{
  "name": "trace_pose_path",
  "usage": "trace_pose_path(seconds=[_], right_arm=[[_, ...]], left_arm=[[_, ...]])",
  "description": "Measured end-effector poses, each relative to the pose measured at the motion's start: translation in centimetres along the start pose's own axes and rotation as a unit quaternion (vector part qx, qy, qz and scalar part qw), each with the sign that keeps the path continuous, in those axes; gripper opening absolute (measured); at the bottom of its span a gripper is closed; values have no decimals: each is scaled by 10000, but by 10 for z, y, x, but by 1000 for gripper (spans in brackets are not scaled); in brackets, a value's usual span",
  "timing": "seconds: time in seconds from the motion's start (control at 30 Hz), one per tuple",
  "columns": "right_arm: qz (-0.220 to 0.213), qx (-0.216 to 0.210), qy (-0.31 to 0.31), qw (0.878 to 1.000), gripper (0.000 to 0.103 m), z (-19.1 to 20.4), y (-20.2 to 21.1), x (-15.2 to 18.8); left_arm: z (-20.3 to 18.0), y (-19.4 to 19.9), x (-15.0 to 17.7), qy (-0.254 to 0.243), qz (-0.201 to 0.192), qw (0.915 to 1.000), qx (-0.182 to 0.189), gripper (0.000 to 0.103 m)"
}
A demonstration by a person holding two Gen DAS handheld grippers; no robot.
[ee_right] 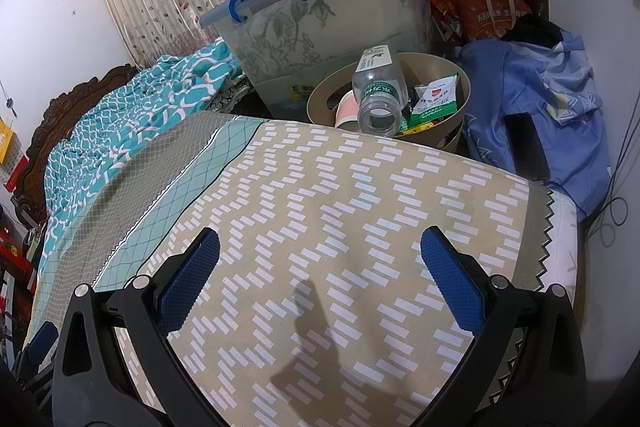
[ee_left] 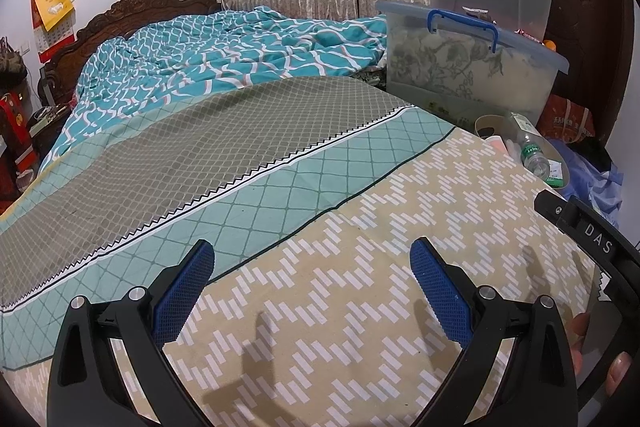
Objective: Collect trash
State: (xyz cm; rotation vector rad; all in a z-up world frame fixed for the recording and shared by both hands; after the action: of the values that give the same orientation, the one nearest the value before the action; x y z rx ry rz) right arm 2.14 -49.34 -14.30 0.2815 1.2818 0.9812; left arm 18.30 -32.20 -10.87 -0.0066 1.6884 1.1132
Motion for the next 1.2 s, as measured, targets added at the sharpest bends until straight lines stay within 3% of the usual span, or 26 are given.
trace_pose_path(seconds=[1.2], right_arm=[[15,3,3,10000,99,1,0,0]], left_arm=[[10,0,7,-84,57,9999,-97,94]])
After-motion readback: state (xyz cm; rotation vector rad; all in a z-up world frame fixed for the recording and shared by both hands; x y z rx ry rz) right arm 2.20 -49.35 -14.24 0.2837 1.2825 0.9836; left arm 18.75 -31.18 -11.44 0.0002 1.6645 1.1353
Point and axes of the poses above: each gripper's, at about its wrist camera, not at the fingertips, and y roughly against the way its jaws point, z to its left, x to its underside, the point moved 8 cm from there along -y, roughly the way its jaws point, and after that the axes turned 4 degrees about x, right-handed, at the moved point
